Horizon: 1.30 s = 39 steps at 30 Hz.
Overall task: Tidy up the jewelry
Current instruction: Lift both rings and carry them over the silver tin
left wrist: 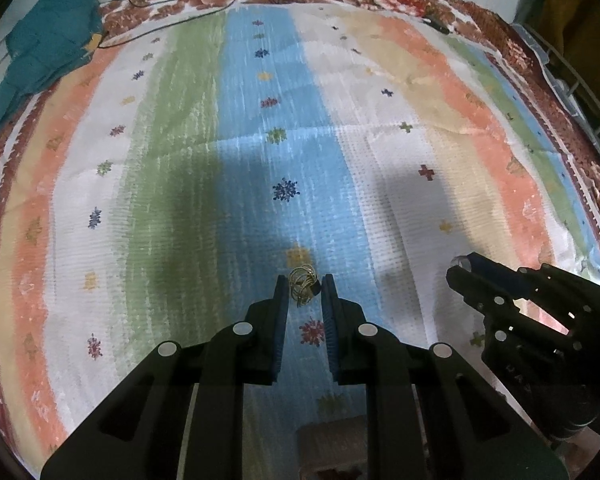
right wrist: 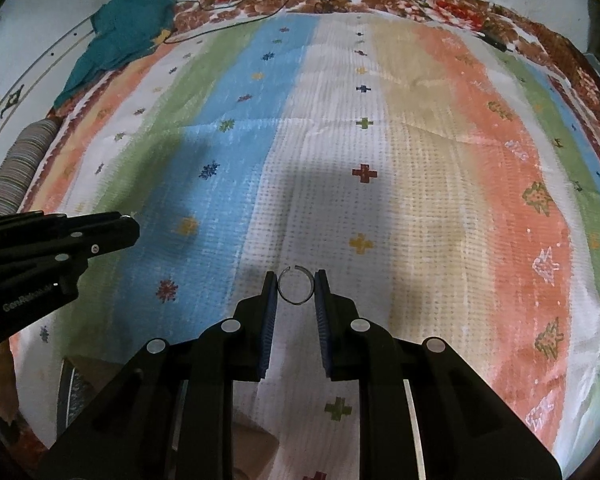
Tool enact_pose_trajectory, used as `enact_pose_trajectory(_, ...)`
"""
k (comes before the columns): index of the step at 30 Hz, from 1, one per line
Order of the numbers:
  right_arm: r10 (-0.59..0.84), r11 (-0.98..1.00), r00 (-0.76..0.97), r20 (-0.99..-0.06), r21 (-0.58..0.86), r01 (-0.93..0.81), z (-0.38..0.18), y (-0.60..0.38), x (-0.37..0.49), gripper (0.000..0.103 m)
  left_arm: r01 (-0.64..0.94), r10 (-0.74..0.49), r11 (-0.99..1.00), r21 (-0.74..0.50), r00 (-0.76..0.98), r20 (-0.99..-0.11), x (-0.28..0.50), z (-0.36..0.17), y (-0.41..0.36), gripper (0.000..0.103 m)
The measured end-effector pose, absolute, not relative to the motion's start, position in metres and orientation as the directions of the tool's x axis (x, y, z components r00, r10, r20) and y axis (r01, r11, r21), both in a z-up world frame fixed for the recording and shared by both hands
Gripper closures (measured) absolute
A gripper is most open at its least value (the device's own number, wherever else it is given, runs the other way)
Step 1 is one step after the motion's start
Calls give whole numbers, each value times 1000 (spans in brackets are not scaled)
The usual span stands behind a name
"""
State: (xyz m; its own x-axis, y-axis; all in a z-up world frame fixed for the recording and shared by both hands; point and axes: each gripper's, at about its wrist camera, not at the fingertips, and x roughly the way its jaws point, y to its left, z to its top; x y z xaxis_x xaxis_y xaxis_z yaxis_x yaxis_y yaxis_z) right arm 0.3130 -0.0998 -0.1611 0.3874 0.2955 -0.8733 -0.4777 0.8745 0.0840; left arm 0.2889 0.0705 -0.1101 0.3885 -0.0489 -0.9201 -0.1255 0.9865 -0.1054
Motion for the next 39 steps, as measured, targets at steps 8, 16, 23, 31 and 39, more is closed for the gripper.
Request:
enact_pose_trajectory(8, 311, 872, 409, -858, 86, -482, -148, -102, 303, 83, -128, -69, 982, -137, 435, -898, 275, -89, 69, 87)
enact_pose_trajectory(16, 315, 879, 448, -837, 80, -469, -136, -108, 293, 83, -110, -59, 986, -127, 485, -872, 262, -70, 63, 87)
enact_pose_trajectory(23, 332, 876, 468, -819, 84, -475, -123, -110, 280, 83, -100, -55, 988, -121, 504, -862, 249, -64, 59, 87)
enact_pose_trajectory(31, 345, 876, 495, -797, 85, -474, -113, -114, 265, 83, -91, -67, 987, -135, 528, -847, 227, -56, 60, 87)
enact_pose_trajectory(39, 370, 870, 505, -780, 100, -483, -105, -118, 245, 84, -85, -91, 983, -165, 557, -826, 204, -45, 63, 87)
